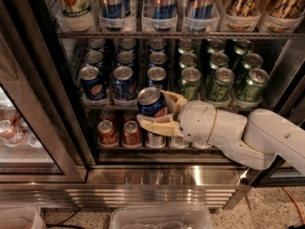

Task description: Pick pepsi can from middle shelf of fridge

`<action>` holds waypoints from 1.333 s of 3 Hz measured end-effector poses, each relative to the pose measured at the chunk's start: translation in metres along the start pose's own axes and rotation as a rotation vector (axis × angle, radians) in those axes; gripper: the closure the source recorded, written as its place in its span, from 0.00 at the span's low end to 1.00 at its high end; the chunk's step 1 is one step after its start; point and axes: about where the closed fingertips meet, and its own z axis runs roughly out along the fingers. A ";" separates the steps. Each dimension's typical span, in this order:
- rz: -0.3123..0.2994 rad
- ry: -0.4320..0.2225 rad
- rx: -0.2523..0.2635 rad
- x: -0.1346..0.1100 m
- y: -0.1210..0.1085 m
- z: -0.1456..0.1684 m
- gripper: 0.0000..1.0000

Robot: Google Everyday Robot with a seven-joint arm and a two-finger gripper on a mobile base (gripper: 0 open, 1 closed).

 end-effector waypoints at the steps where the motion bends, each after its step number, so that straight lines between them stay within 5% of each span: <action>1: -0.010 -0.029 -0.093 -0.007 0.034 -0.003 1.00; 4: 0.019 0.002 -0.222 -0.012 0.129 -0.022 1.00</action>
Offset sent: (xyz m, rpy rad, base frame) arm -0.0910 0.0234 -0.0110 0.0131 -0.0148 0.2446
